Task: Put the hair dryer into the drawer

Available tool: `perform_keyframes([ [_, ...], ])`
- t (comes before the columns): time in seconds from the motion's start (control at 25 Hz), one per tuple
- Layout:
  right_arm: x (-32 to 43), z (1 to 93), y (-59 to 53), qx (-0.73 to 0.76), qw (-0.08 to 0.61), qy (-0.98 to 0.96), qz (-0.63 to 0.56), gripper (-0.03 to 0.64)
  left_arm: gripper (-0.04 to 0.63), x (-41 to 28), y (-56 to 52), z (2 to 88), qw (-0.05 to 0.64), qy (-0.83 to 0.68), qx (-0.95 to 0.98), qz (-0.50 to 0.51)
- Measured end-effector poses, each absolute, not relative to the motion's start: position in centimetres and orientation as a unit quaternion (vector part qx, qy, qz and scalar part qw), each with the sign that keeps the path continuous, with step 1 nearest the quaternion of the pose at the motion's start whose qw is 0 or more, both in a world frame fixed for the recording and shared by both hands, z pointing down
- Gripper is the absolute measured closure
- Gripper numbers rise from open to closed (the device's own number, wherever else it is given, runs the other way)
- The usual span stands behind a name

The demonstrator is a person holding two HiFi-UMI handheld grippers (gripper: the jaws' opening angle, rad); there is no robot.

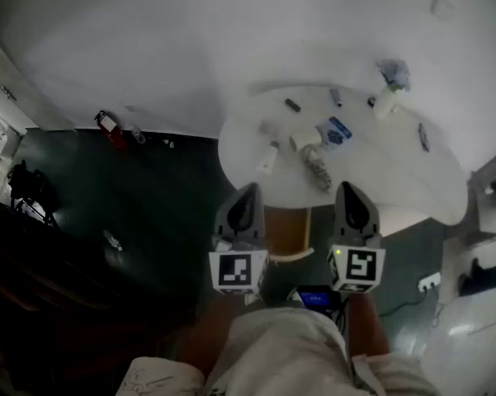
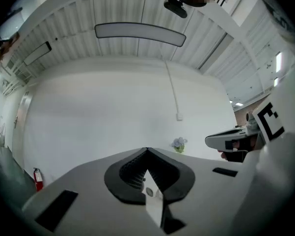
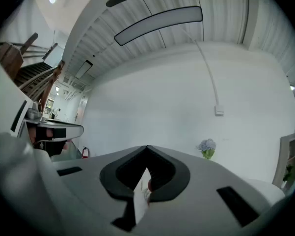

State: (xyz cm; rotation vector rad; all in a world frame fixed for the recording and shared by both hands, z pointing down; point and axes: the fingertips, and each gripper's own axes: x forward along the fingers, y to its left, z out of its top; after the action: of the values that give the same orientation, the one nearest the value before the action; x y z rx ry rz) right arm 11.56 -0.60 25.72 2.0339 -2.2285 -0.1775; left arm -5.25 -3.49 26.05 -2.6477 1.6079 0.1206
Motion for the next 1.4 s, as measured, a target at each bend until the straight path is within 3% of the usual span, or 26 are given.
perform_keyframes([
  [1.4,17.3,30.0,-5.1,0.638,0.058,-0.768,-0.016,0.612,0.594,0.8,-5.4,27.9,0.015,0.544,-0.839,0.006],
])
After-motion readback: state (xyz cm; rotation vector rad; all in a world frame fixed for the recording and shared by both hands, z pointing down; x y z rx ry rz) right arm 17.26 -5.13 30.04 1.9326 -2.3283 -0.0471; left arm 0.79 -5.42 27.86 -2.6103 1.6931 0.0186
